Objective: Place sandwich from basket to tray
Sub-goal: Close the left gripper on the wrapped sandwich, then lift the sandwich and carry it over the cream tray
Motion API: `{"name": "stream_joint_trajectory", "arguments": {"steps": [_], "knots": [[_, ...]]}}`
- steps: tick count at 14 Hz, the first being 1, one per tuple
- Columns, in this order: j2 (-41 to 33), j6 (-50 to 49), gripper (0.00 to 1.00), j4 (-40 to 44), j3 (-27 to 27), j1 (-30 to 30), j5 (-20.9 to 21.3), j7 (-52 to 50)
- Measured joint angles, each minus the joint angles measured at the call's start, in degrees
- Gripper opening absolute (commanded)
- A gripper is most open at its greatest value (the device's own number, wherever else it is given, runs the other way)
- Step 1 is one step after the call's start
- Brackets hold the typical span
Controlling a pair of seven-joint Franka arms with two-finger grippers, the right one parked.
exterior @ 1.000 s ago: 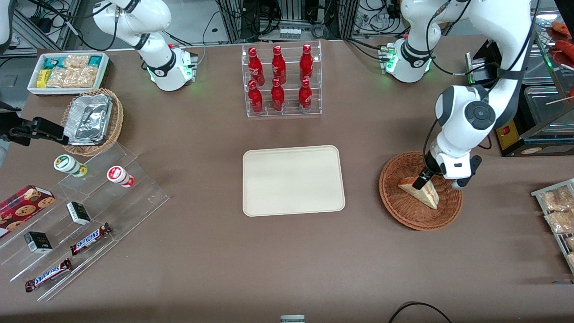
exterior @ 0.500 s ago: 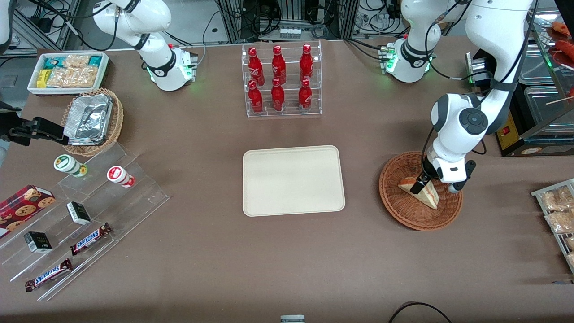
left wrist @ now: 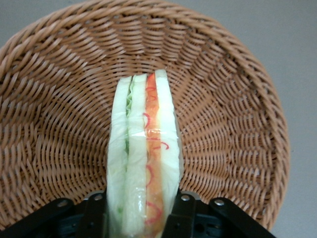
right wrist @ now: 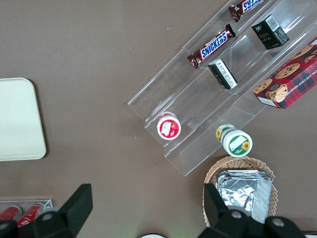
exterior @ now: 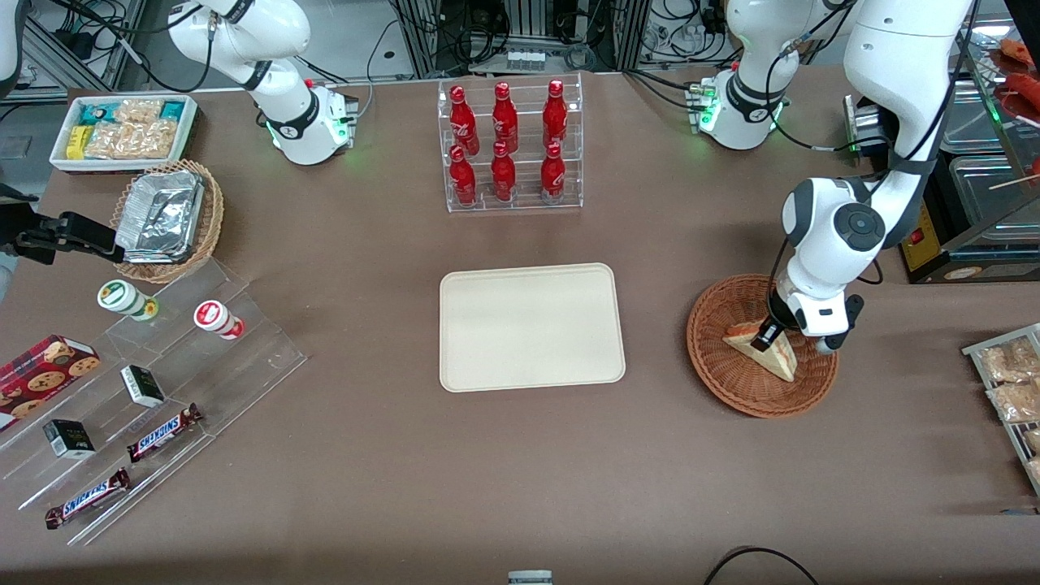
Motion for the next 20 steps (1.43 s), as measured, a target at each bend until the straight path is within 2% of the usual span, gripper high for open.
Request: {"name": "stream_joint_trajectory", "arguments": {"steps": [2, 3, 6, 8, 10, 15, 20], "knots": [[-1.10, -1.99, 0.00, 1.11, 0.00, -0.01, 0.34, 0.13], [-2.30, -6.03, 0.00, 2.45, -0.04, -0.03, 1.34, 0.21], [-6.27, -26.69, 0.00, 11.59, -1.00, -1.45, 3.60, 0.30], [-7.34, -37.81, 0.00, 19.37, -1.66, -5.36, 3.63, 0.29], [-7.17, -43.12, 0.00, 24.65, -2.23, -11.04, 3.62, 0.25], [-2.16, -43.94, 0.00, 29.04, -2.86, -27.64, 3.64, -0.75], [11.59, -39.46, 0.00, 38.88, -2.82, -36.01, 3.64, -0.83]]}}
